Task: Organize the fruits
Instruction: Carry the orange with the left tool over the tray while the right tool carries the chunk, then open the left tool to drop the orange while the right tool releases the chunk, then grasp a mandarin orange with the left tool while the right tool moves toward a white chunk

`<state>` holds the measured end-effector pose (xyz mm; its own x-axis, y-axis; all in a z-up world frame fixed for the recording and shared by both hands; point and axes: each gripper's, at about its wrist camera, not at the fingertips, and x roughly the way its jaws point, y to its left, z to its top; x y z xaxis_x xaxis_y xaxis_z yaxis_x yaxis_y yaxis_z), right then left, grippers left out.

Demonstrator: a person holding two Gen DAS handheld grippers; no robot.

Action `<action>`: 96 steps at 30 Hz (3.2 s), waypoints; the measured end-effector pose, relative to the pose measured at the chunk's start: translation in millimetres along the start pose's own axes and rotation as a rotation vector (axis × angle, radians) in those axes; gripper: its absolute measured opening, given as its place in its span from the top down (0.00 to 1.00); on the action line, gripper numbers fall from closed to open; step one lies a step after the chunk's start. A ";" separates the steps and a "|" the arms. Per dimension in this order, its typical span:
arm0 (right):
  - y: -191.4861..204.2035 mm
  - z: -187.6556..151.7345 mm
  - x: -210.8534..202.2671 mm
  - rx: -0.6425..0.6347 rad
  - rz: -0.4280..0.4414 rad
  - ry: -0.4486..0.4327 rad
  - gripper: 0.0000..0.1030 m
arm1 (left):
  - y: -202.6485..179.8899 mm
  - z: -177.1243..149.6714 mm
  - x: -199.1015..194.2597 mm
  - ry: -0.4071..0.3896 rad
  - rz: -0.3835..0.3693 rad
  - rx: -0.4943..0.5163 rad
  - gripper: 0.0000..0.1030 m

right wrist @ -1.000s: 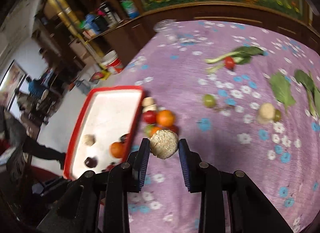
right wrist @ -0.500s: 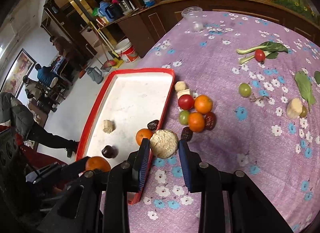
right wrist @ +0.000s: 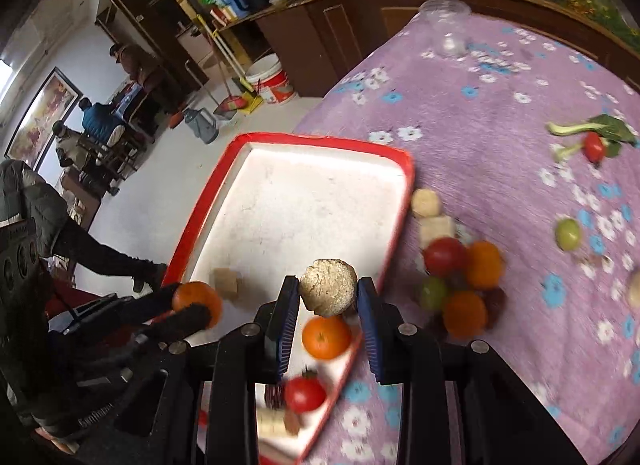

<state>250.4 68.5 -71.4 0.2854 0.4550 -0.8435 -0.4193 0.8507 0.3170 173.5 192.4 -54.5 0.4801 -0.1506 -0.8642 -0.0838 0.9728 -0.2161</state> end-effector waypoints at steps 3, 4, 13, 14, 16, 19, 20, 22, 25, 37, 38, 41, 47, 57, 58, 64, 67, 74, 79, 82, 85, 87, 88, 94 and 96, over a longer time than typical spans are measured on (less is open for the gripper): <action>-0.7 10.7 25.2 0.001 -0.004 0.035 0.71 | -0.8 0.7 21.5 0.042 0.022 0.028 0.68; -0.2 13.3 33.9 -0.002 -0.003 0.047 0.71 | -1.8 0.1 27.3 0.055 0.028 0.037 0.68; 2.8 16.9 68.7 -0.013 -0.035 0.095 0.71 | -5.4 -2.9 39.9 0.082 0.035 0.075 0.68; 3.5 17.3 70.8 -0.013 -0.041 0.097 0.71 | -5.6 -3.1 39.6 0.084 0.029 0.080 0.68; 5.3 18.1 72.3 -0.014 -0.044 0.095 0.71 | -5.2 -2.1 40.6 0.087 0.023 0.080 0.68; 9.9 16.0 72.0 -0.020 -0.060 0.095 0.68 | -4.4 -1.0 40.2 0.084 0.014 0.085 0.68; 10.1 15.7 71.7 -0.021 -0.065 0.094 0.68 | -4.0 -1.4 40.3 0.083 0.009 0.089 0.68; 10.6 15.1 71.8 -0.014 -0.060 0.094 0.68 | -2.3 -1.6 40.1 0.080 0.000 0.084 0.68; 9.3 15.9 69.5 -0.004 -0.052 0.089 0.66 | -2.7 -2.1 39.2 0.080 0.002 0.089 0.68; 7.8 9.2 39.2 0.014 -0.008 0.051 0.61 | 1.8 -7.4 31.9 0.073 -0.020 0.046 0.54; 7.1 7.8 35.0 0.016 -0.007 0.048 0.61 | 1.2 -7.8 29.9 0.063 -0.019 0.043 0.51; 5.1 1.5 20.0 0.024 -0.001 0.032 0.60 | -2.1 -9.2 24.0 0.058 -0.025 0.050 0.51; -11.4 -24.1 -21.6 0.073 0.007 -0.016 0.60 | -11.6 -15.6 0.8 0.015 -0.015 0.037 0.51; -61.8 -97.2 -108.7 0.204 0.007 -0.129 0.53 | -85.3 -49.6 -33.5 -0.039 -0.079 0.125 0.51; -70.0 -106.6 -117.5 0.223 0.010 -0.139 0.53 | -93.7 -52.2 -31.7 -0.031 -0.083 0.131 0.51; -117.0 -142.6 -147.0 0.322 -0.011 -0.183 0.46 | -130.3 -61.0 -20.7 -0.015 -0.086 0.163 0.51; -137.4 -154.1 -159.7 0.361 -0.010 -0.204 0.46 | -140.1 -58.2 -11.9 -0.003 -0.081 0.159 0.51; -176.3 -150.2 -168.5 0.408 -0.022 -0.235 0.46 | -153.2 -41.4 10.6 0.007 -0.068 0.148 0.51; -189.2 -141.5 -157.0 0.405 -0.040 -0.225 0.46 | -154.2 -20.9 35.7 0.029 -0.050 0.126 0.51; -198.9 -136.5 -144.9 0.413 -0.048 -0.210 0.46 | -153.4 -5.1 53.5 0.046 -0.031 0.096 0.51; -207.4 -134.2 -135.3 0.426 -0.053 -0.194 0.46 | -153.5 8.1 70.9 0.071 0.000 0.081 0.51; -212.3 -133.0 -129.7 0.432 -0.063 -0.181 0.46 | -153.6 15.7 80.8 0.090 0.001 0.072 0.53; -214.9 -132.4 -127.2 0.435 -0.070 -0.174 0.46 | -154.1 18.1 83.0 0.094 0.002 0.075 0.54; -220.8 -129.5 -119.4 0.434 -0.096 -0.160 0.46 | -157.5 26.8 91.4 0.110 0.021 0.097 0.63; -221.3 -128.6 -117.5 0.434 -0.095 -0.158 0.46 | -154.7 27.2 92.9 0.117 0.029 0.089 0.64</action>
<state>198.8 -207.0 -98.2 0.4466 0.3758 -0.8120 0.0047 0.9065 0.4221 254.8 32.8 -89.0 0.3736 -0.1369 -0.9174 -0.0156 0.9880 -0.1538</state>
